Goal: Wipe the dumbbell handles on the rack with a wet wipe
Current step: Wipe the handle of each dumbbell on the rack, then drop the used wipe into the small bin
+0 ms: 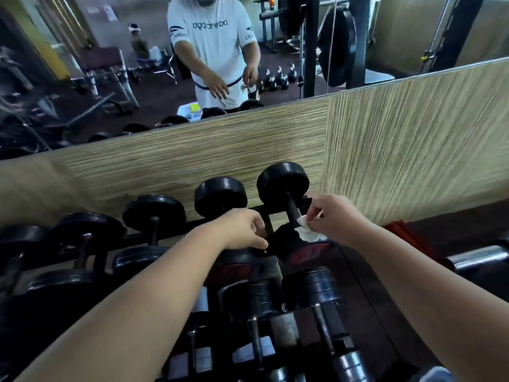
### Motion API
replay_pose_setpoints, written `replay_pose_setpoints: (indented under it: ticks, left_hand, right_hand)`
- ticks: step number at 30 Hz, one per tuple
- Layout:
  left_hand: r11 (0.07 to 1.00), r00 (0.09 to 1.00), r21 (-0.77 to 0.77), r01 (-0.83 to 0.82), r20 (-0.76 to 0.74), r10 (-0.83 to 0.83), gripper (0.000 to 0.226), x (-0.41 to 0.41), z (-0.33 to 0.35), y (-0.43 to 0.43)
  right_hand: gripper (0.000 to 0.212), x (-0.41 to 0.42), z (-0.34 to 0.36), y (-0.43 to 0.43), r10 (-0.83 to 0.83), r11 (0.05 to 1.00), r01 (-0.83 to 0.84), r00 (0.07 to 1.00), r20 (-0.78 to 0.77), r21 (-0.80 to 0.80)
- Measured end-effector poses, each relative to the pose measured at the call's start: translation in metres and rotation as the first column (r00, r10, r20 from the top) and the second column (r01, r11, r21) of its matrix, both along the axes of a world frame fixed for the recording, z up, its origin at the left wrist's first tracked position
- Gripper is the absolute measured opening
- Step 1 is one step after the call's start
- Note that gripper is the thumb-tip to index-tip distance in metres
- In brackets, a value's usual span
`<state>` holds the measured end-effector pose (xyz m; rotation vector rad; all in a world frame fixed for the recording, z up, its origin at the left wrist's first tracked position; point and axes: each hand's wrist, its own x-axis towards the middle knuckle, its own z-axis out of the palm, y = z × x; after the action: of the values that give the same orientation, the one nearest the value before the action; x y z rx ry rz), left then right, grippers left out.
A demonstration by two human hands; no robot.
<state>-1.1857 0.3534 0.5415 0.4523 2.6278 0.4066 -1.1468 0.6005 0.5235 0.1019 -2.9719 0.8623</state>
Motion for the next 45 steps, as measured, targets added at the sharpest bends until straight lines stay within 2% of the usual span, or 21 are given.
replay_pose_setpoints:
  ticks: [5, 11, 17, 20, 22, 27, 31, 35, 39, 45]
  left_hand:
    - [0.999, 1.0, 0.03, 0.025, -0.016, -0.025, 0.046, 0.021, 0.015, 0.007]
    - [0.992, 0.99, 0.035, 0.124, -0.073, -0.122, 0.038, 0.023, 0.038, 0.037]
    - [0.947, 0.953, 0.127, 0.296, -0.098, -0.285, 0.036, 0.036, 0.042, 0.092]
    - [0.9, 0.909, 0.129, 0.416, -0.088, -0.407, 0.034, 0.061, 0.037, 0.105]
    - [0.863, 0.871, 0.122, 0.491, -0.066, -0.486, 0.034, 0.085, 0.031, 0.108]
    - [0.691, 0.69, 0.004, 0.723, -0.056, -0.722, 0.044, 0.147, 0.004, 0.108]
    - [0.55, 0.55, 0.02, 0.835, -0.015, -0.835, 0.046, 0.203, -0.023, 0.117]
    - [0.401, 0.401, 0.085, 0.912, 0.018, -0.916, 0.042, 0.275, -0.048, 0.139]
    - [0.235, 0.23, 0.123, 0.964, 0.049, -0.972, 0.041, 0.354, -0.056, 0.161]
    - [-0.042, -0.044, 0.084, 0.996, 0.028, -0.999, 0.039, 0.467, -0.057, 0.194]
  right_hand:
    - [0.007, 0.034, 0.002, 0.01, -0.044, 0.996, 0.041, 0.999, -0.03, -0.075]
    - [0.006, 0.097, 0.001, 0.052, -0.229, 0.961, 0.231, 0.973, 0.028, -0.153]
    - [0.003, 0.185, 0.006, 0.079, -0.481, 0.849, 0.476, 0.876, 0.036, -0.229]
    - [0.005, 0.226, 0.01, 0.07, -0.597, 0.767, 0.579, 0.802, 0.021, -0.276]
    - [0.005, 0.253, 0.009, 0.059, -0.663, 0.725, 0.643, 0.749, 0.003, -0.247]
    - [0.009, 0.333, -0.015, 0.025, -0.754, 0.657, 0.752, 0.657, -0.022, -0.051]
    - [0.01, 0.422, -0.03, -0.007, -0.829, 0.559, 0.828, 0.559, 0.033, 0.025]
    - [0.01, 0.52, -0.036, -0.044, -0.925, 0.374, 0.927, 0.373, 0.073, 0.004]
    - [0.012, 0.609, -0.033, -0.074, -0.97, 0.214, 0.975, 0.205, 0.134, 0.055]
    - [0.008, 0.707, -0.03, -0.127, -0.987, -0.103, 0.995, -0.1, 0.124, -0.015]
